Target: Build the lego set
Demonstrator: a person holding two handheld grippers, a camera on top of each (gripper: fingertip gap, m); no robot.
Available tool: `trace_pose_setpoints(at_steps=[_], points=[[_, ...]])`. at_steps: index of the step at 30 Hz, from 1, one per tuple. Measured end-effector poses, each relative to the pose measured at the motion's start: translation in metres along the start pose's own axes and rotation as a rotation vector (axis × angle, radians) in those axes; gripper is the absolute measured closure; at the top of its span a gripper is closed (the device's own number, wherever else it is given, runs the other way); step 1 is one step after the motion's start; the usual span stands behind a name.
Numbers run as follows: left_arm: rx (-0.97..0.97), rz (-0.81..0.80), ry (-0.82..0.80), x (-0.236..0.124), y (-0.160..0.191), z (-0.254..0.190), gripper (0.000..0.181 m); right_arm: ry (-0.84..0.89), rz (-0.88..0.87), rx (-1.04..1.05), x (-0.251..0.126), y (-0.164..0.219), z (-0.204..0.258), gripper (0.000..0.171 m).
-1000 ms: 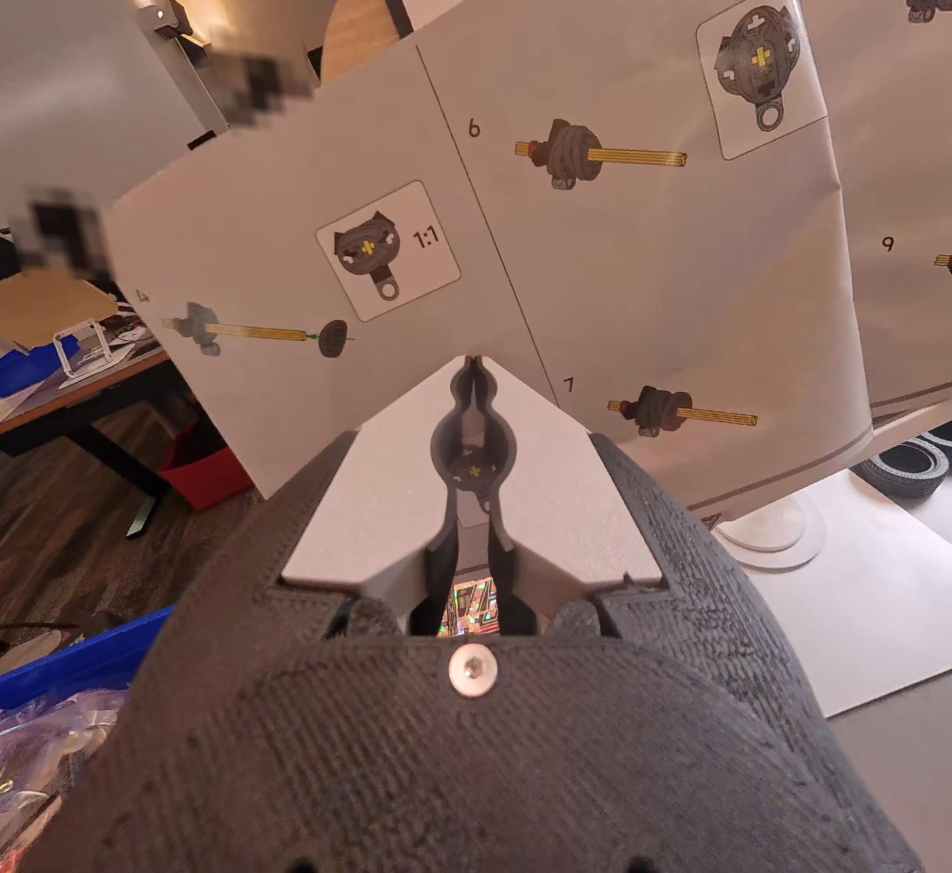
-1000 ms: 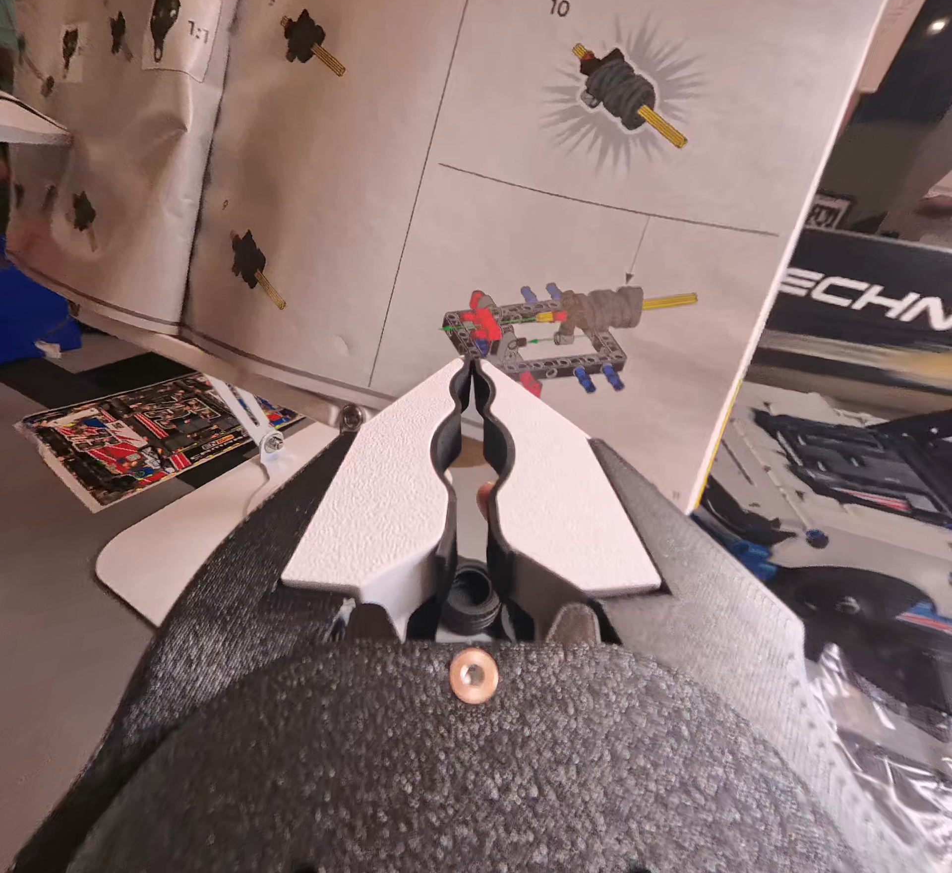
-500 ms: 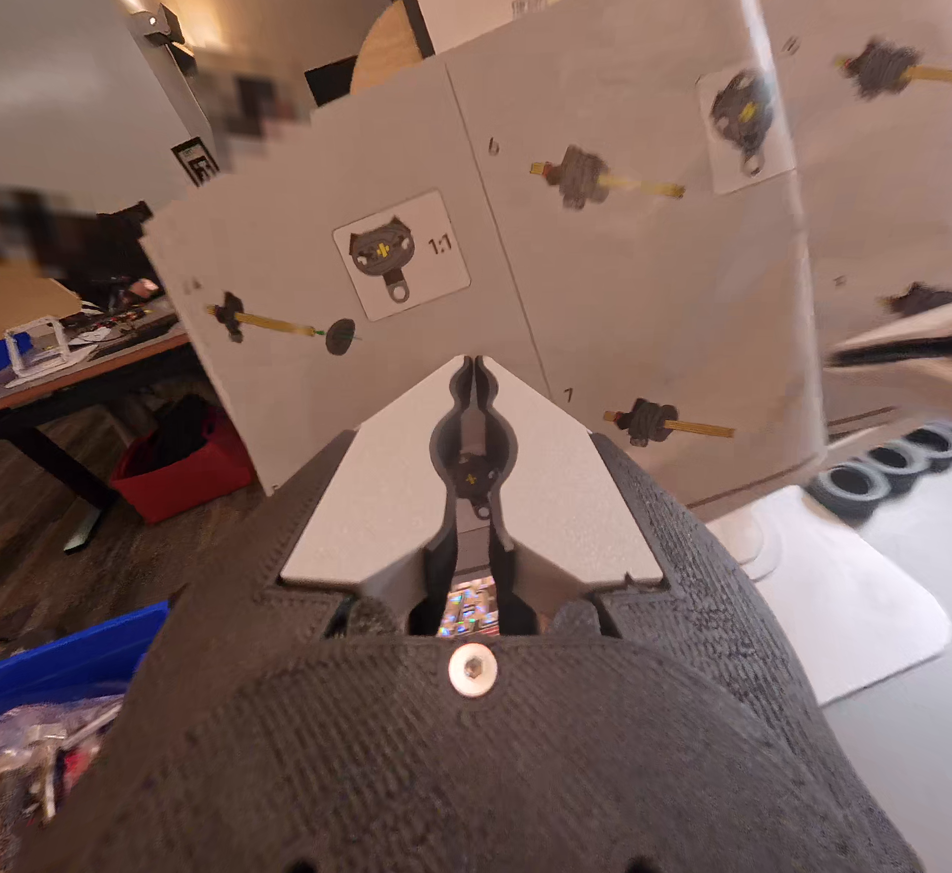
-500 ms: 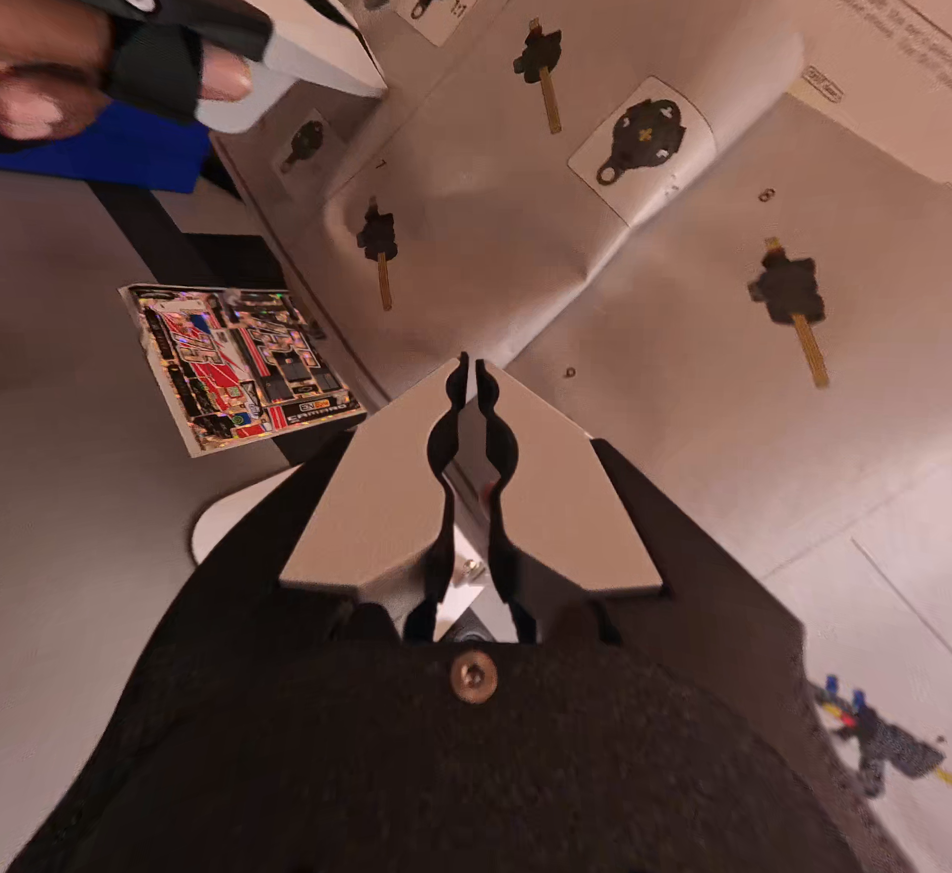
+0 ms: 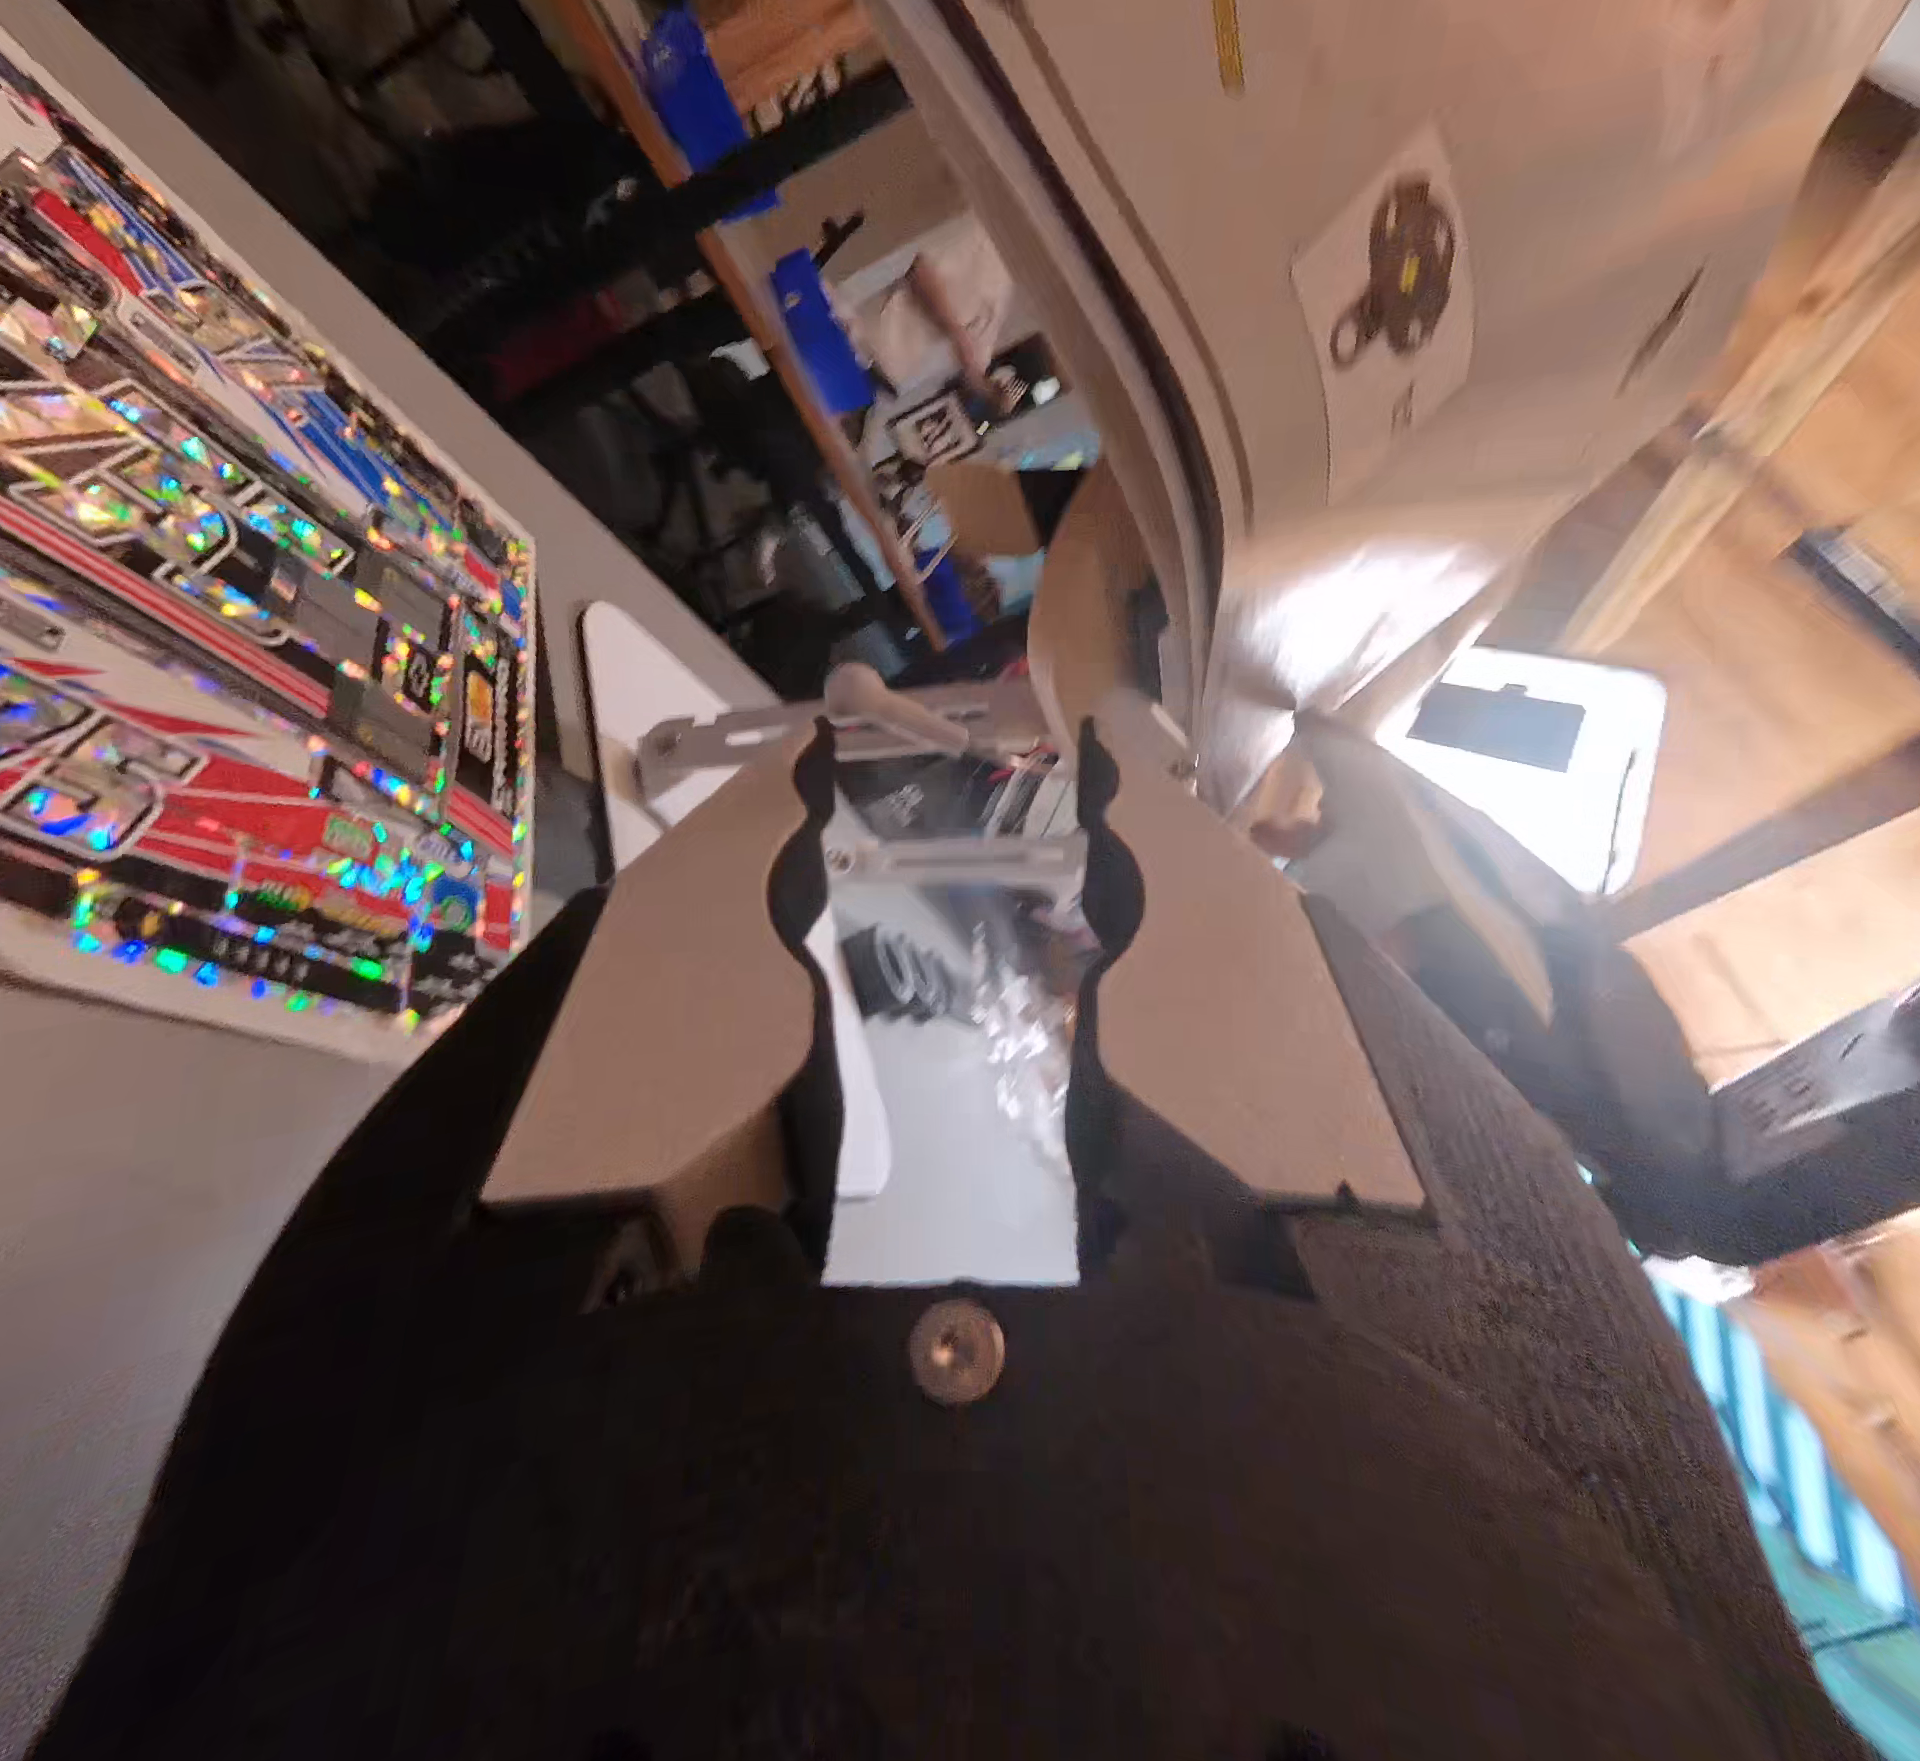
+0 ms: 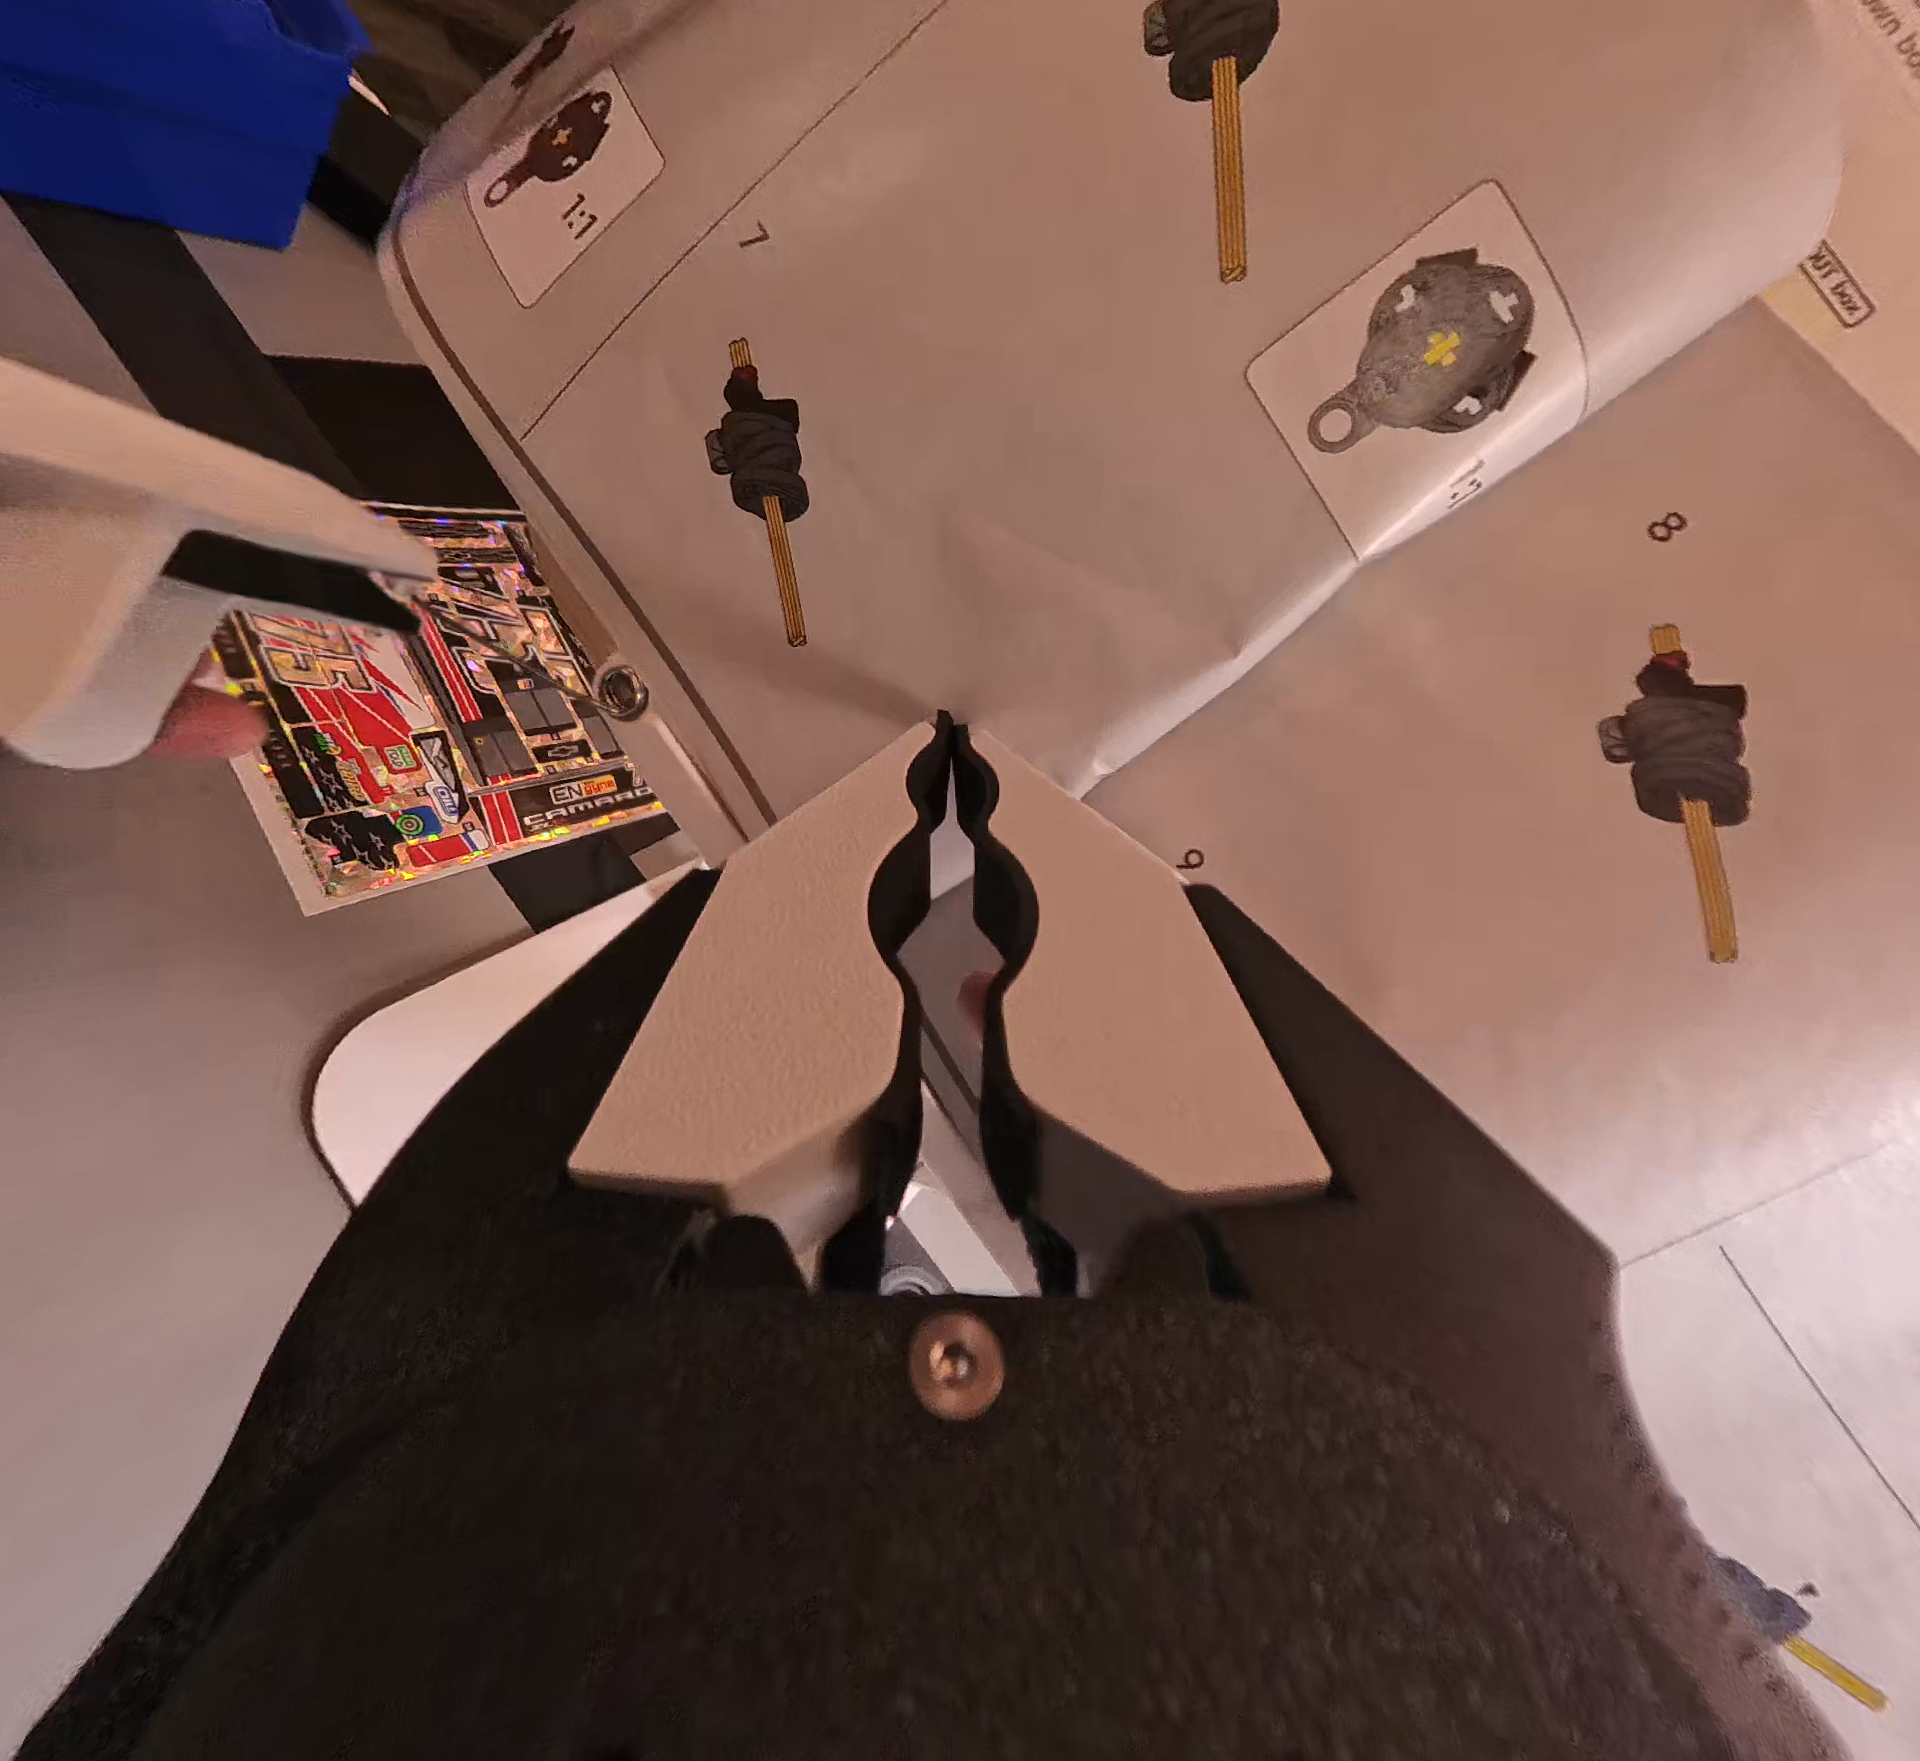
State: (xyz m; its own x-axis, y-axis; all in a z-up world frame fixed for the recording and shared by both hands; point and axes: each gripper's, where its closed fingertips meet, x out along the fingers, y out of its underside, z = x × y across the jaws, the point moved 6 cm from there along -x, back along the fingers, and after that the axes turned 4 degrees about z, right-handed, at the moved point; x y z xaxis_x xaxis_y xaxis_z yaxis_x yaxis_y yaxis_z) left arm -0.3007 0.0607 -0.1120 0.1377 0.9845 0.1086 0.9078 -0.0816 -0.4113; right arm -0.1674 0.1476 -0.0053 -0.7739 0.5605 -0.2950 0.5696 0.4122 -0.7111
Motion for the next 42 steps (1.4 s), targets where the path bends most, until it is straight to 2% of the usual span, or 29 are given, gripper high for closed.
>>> trace_pose_setpoints(at_steps=[1,3,5,7,9,13,15,18,20,22,24,27,31,34,36,38,42], points=[[-0.034,-0.028,0.037,0.002,-0.003,0.001,0.145,0.001,0.002,-0.005,0.001,-0.001,0.000,0.171],[-0.075,-0.064,0.111,0.004,-0.006,-0.002,0.169,0.002,0.005,-0.010,0.003,-0.003,0.001,0.171],[-0.045,-0.111,0.129,-0.001,-0.010,-0.010,0.174,0.003,0.010,-0.012,0.005,-0.004,0.001,0.171],[0.043,-0.132,0.090,-0.005,-0.013,-0.025,0.175,-0.004,0.014,-0.014,0.007,-0.006,0.003,0.171],[0.252,-0.114,-0.004,-0.007,-0.017,-0.048,0.176,-0.014,0.018,-0.022,0.010,-0.009,0.006,0.171],[0.683,-0.007,-0.200,0.002,-0.022,-0.079,0.179,-0.025,0.026,-0.029,0.015,-0.010,0.010,0.171],[0.869,0.114,-0.213,0.017,-0.019,-0.090,0.181,-0.025,0.021,-0.023,0.016,-0.010,0.011,0.171],[1.012,0.195,-0.298,0.031,-0.019,-0.095,0.170,-0.042,0.002,0.014,0.012,-0.009,0.011,0.171],[0.996,0.199,-0.248,0.026,-0.017,-0.104,0.163,-0.089,-0.044,0.070,-0.004,-0.007,0.012,0.168],[0.988,0.132,-0.166,0.007,-0.013,-0.116,0.166,-0.137,-0.129,0.122,-0.035,0.001,0.011,0.168],[1.020,0.159,-0.124,-0.012,0.003,-0.121,0.163,-0.144,-0.191,0.138,-0.072,0.019,0.006,0.167],[1.096,0.231,-0.080,-0.036,0.040,-0.123,0.152,-0.158,-0.181,0.178,-0.124,0.065,0.001,0.158],[1.204,0.436,0.003,-0.059,0.110,-0.118,0.140,-0.175,-0.064,0.189,-0.181,0.142,0.006,0.145],[1.236,0.622,0.065,-0.066,0.159,-0.113,0.138,-0.351,0.125,0.105,-0.210,0.203,0.029,0.138],[1.233,0.758,0.125,-0.066,0.187,-0.111,0.134,-0.521,0.226,0.081,-0.221,0.241,0.047,0.131],[1.213,0.903,0.193,-0.069,0.209,-0.109,0.131,-0.587,0.280,0.074,-0.217,0.268,0.052,0.127],[1.172,1.158,0.271,-0.087,0.239,-0.100,0.112,-0.691,0.277,0.081,-0.201,0.285,0.051,0.131]])
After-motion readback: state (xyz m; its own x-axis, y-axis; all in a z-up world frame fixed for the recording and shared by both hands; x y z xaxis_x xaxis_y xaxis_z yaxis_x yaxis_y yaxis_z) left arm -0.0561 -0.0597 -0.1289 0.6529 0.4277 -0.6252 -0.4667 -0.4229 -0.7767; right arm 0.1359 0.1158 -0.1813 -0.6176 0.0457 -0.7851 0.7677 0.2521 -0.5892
